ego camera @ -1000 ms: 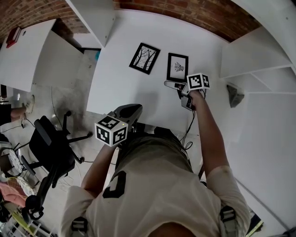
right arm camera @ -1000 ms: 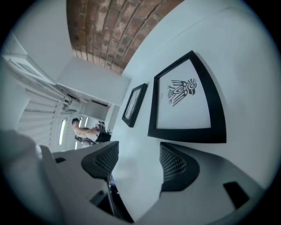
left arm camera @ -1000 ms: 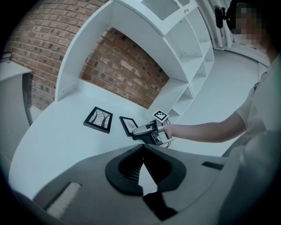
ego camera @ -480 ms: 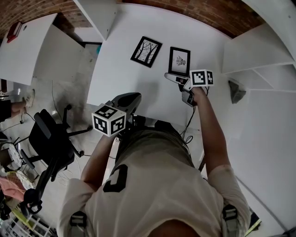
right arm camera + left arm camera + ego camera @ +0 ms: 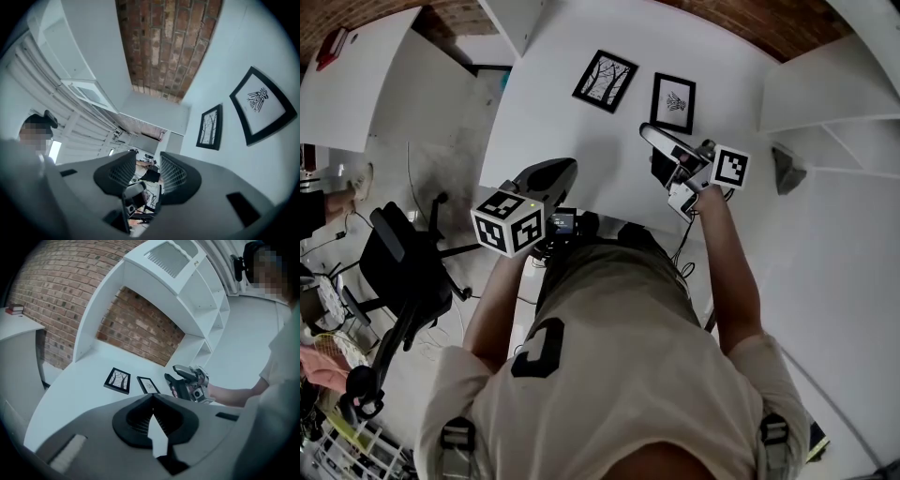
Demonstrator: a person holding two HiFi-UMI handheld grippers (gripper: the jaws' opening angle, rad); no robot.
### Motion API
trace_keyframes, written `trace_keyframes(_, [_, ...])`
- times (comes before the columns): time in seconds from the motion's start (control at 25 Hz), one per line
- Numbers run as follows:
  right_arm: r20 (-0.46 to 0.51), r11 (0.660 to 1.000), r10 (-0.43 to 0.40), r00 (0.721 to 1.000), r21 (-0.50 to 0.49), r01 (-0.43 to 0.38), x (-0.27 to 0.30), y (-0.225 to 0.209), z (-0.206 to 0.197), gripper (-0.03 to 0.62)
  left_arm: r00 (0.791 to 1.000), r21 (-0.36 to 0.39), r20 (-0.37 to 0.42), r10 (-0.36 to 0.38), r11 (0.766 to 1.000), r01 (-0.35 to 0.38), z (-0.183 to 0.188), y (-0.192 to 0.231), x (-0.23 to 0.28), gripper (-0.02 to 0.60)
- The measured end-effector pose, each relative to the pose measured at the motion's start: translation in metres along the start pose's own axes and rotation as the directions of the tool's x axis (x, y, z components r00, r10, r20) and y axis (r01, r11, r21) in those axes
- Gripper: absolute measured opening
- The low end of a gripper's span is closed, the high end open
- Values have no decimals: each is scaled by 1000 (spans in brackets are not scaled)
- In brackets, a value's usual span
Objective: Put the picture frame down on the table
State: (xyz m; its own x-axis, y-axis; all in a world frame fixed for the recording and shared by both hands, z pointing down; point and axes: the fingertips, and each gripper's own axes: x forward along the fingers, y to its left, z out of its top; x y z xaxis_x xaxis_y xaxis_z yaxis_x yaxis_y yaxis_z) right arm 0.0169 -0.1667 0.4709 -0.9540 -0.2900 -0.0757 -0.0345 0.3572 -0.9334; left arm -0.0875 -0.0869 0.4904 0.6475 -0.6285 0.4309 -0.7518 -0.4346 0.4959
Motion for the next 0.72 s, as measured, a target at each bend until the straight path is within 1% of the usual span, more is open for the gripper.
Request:
trace_keyframes(0.12, [19,998,47,999,-52,-46,2,27,-8,28,999,-10,33,-5,1000,5,3,-5,-10,3])
trace_keyframes(0.2, [23,994,45,999,-102,-43,3,39,-11,12,999,-3,52,-5,1000,6,6,-7,-16,4])
trace_keyframes(0.28, [31,985,9,999,-170,-3,-1,44,-12,8,998,7,67,-8,1000,8,8,-9,-22,3])
trace_keyframes(0.4, [49,975,-23,999,-218,33,-6,56,-15,9,994,46,104,-46,998,41,15,-22,-30,3])
trace_keyframes(0.52, [72,978,-14,997,-205,28,-12,71,-21,9,986,85,147,-82,994,70,26,-37,-39,3])
trace_keyframes(0.64, [137,991,18,990,-133,0,-20,83,-20,9,984,76,161,-79,995,67,31,-40,-41,3])
trace_keyframes(0.72, [158,993,23,987,-121,-4,-24,91,-24,9,983,63,161,-84,995,75,30,-39,-44,3])
